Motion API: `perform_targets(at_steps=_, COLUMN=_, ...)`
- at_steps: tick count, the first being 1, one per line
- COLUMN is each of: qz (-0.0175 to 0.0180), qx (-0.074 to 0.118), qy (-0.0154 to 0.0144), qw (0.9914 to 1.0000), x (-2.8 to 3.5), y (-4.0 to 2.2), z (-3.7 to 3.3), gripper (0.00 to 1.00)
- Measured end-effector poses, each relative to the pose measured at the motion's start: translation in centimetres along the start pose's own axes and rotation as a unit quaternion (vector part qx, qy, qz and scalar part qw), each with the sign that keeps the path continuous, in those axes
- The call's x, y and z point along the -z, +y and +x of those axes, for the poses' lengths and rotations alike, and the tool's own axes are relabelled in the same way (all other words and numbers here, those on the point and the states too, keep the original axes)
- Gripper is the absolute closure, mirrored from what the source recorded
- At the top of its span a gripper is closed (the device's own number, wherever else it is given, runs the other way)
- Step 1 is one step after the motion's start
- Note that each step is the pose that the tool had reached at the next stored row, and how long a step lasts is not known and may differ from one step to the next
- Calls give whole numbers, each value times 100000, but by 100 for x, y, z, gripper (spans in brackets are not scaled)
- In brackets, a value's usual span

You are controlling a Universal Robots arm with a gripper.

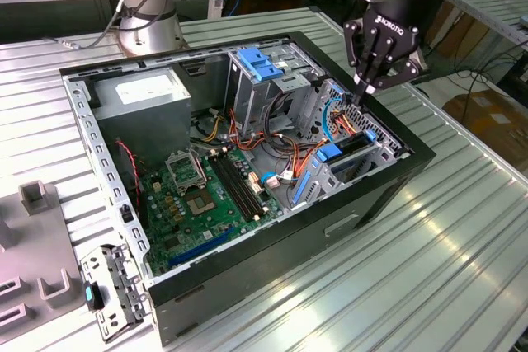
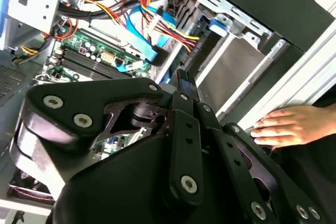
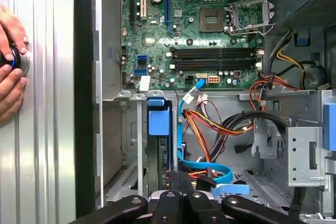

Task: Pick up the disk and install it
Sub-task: 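Insert the second disk wire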

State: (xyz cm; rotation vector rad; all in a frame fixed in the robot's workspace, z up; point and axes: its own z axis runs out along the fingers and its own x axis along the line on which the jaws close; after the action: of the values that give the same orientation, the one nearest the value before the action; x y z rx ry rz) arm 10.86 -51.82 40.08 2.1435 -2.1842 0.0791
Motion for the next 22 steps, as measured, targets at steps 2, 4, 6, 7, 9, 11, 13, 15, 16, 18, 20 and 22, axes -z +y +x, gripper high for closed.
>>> perform_targets(at_steps=2, qz=-621, qx=44, qy=748, qw=99995, x=16, y=-1, z=-121, gripper=89)
perform_targets(at_steps=4, qz=-962, qx=73, qy=900, qw=99991, x=21, y=-7, z=-185, gripper=89)
perform_targets(at_steps=6, qz=-1246, qx=97, qy=1085, qw=99986, x=29, y=-28, z=-255, gripper=89)
perform_targets(at_steps=7, qz=-1325, qx=98, qy=1290, qw=99983, x=27, y=-37, z=-277, gripper=89)
perform_targets(at_steps=9, qz=-1423, qx=70, qy=2376, qw=99962, x=9, y=-50, z=-308, gripper=89)
perform_targets(at_steps=11, qz=-1480, qx=59, qy=3055, qw=99942, x=-11, y=-59, z=-343, gripper=89)
perform_targets(at_steps=13, qz=-1499, qx=18, qy=4192, qw=99901, x=-42, y=-68, z=-380, gripper=83)
perform_targets(at_steps=15, qz=-1509, qx=-29, qy=5667, qw=99828, x=-77, y=-76, z=-426, gripper=76)
perform_targets(at_steps=16, qz=-1514, qx=-59, qy=6445, qw=99781, x=-93, y=-79, z=-443, gripper=76)
perform_targets(at_steps=18, qz=-1500, qx=-104, qy=7711, qw=99691, x=-108, y=-80, z=-450, gripper=76)
perform_targets(at_steps=20, qz=-1485, qx=-137, qy=8641, qw=99615, x=-122, y=-81, z=-452, gripper=76)
perform_targets(at_steps=22, qz=-1472, qx=-163, qy=9350, qw=99551, x=-143, y=-82, z=-456, gripper=76)
